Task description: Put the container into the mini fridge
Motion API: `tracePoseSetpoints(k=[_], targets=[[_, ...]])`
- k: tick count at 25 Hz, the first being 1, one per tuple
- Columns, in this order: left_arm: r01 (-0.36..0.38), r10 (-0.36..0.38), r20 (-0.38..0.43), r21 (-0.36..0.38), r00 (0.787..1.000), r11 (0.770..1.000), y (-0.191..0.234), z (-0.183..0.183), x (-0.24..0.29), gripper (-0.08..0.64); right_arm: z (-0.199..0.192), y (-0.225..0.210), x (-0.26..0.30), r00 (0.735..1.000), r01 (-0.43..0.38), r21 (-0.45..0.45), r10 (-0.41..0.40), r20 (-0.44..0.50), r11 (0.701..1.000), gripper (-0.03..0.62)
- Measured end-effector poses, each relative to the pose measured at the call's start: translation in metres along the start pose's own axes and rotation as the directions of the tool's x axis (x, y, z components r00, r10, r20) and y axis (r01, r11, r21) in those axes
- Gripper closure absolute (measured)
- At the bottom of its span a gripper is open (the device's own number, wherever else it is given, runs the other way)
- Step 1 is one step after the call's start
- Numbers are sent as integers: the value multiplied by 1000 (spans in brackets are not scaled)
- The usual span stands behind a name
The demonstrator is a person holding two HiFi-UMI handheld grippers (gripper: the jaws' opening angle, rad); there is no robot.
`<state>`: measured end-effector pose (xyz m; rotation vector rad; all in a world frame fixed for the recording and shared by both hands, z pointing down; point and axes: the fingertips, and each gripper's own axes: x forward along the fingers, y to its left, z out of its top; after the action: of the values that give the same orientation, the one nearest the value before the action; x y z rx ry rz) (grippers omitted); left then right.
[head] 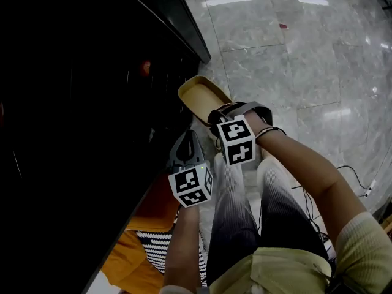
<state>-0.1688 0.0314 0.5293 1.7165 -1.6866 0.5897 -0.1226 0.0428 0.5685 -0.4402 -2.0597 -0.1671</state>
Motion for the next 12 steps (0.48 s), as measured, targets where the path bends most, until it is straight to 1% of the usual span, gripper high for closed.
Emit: tracePoseSetpoints(k=[3,8,12], targets=[[-21,22,13,-40,1000,999,9,-2,8,525,0,-8,17,1000,-6,-20,6,-6,1000,525],[-38,38,27,-26,999,999,14,-1,13,525,4,-19,38,1000,-14,-73,13,-11,997,525],[-78,81,37,-54,996,995,23,-2,23,525,0,-31,53,1000,-1,-108,-2,-27,994,525]])
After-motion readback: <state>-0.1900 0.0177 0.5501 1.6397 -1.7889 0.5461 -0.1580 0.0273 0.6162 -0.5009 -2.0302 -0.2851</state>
